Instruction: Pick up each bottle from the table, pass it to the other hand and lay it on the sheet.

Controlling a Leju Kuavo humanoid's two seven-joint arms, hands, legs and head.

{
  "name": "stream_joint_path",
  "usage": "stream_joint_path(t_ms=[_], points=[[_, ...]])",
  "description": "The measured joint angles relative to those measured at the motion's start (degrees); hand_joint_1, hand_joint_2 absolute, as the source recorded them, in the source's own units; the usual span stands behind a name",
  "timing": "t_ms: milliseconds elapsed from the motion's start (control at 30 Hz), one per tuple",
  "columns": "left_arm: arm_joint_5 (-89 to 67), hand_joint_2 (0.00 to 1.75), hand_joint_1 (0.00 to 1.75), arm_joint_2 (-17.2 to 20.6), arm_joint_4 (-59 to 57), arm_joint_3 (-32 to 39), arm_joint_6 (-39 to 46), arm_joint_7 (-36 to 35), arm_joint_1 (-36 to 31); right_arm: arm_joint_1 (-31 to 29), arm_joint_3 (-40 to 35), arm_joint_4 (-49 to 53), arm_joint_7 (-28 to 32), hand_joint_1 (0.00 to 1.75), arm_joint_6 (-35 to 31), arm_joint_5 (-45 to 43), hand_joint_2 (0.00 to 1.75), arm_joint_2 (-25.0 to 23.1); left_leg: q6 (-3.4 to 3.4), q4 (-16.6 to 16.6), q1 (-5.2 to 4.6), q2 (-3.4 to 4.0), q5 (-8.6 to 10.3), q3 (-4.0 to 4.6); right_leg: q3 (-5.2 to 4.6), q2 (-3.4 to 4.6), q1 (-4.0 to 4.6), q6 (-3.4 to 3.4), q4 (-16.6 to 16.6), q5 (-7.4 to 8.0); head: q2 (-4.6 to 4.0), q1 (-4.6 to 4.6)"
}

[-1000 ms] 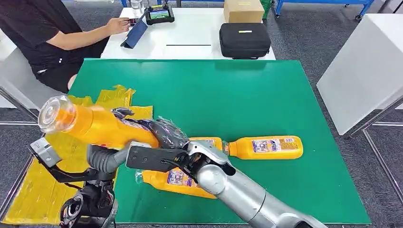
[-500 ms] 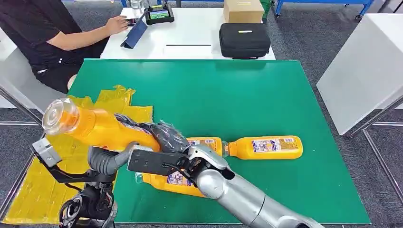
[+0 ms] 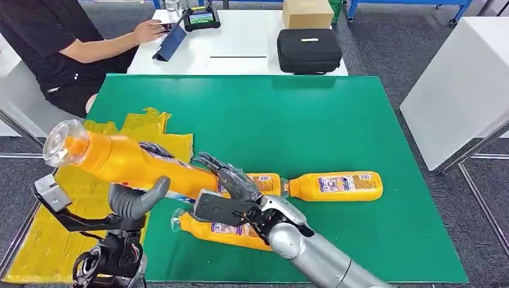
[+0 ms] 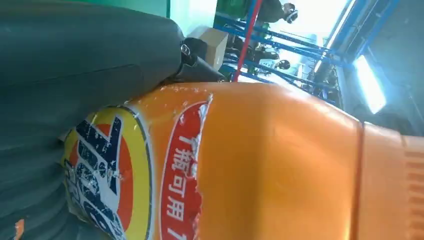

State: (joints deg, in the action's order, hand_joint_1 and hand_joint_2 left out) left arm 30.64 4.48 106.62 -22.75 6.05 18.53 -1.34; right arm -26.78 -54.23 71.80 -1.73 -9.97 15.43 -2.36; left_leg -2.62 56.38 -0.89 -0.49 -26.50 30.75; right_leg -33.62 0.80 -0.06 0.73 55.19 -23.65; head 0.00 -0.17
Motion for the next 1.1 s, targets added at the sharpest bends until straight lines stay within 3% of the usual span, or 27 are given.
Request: stream_joint_path(t_ms=[167, 400, 533, 633, 800, 1100], points=[[-2.87, 1.75, 1.75, 0.00, 0.78, 0.09, 0.63, 1.53, 0.62, 2.90, 2.96, 2.70, 2.90, 0.00, -2.91, 1.15, 0.00, 1.09, 0.00, 0.00, 0.01, -0.09, 0.00, 0.00, -0.01, -0.02, 0.01, 0.00, 0.00, -0.01, 0.00, 0.00], [-24.87, 1.75, 1.75, 0.00, 5.60, 4.11, 7.54, 0.48, 5.62, 14.84, 20.12, 20.95, 8.22, 0.00, -1.92, 4.44, 0.00, 5.05, -0.02, 0.00, -0.02, -0.11, -0.06, 0.11, -0.05, -0.04, -0.01, 0.01, -0.02, -0.03, 0.00, 0.00], [-54.31, 1.75, 1.75, 1.40, 7.10, 10.52, 13.88, -6.52, 10.99, 22.47, 27.81, 32.10, 14.15, 0.00, -1.55, 2.18, 0.00, 7.24, -0.01, 0.00, -0.03, -0.05, -0.17, 0.13, -0.13, 0.01, -0.02, 0.00, -0.04, -0.05, 0.00, 0.00], [-73.48, 1.75, 1.75, 3.72, 6.38, 16.51, 14.01, -7.98, 12.55, 26.34, 30.14, 37.88, 14.49, 0.00, -0.48, 1.60, 0.00, 8.20, 0.02, -0.01, -0.01, -0.01, -0.18, 0.14, -0.20, 0.01, 0.00, -0.01, -0.04, -0.05, 0.00, 0.00], [-88.97, 1.75, 1.75, 8.19, -0.14, 20.18, 15.67, -11.12, 9.69, 29.96, 31.95, 43.36, 15.80, 0.00, 0.63, 1.45, 0.00, 10.51, 0.11, -0.02, 0.04, -0.10, -0.03, 0.13, -0.16, -0.03, 0.04, -0.05, -0.03, -0.03, 0.00, 0.00], [-104.57, 1.75, 1.75, 14.16, -16.01, 16.13, 9.22, -19.43, 1.41, 36.49, 30.84, 48.06, 16.09, 0.00, 2.49, 7.72, 0.00, 17.09, 0.15, -0.02, 0.03, -0.03, 0.03, 0.09, -0.13, 0.00, 0.02, -0.19, 0.00, 0.10, 0.00, 0.02]])
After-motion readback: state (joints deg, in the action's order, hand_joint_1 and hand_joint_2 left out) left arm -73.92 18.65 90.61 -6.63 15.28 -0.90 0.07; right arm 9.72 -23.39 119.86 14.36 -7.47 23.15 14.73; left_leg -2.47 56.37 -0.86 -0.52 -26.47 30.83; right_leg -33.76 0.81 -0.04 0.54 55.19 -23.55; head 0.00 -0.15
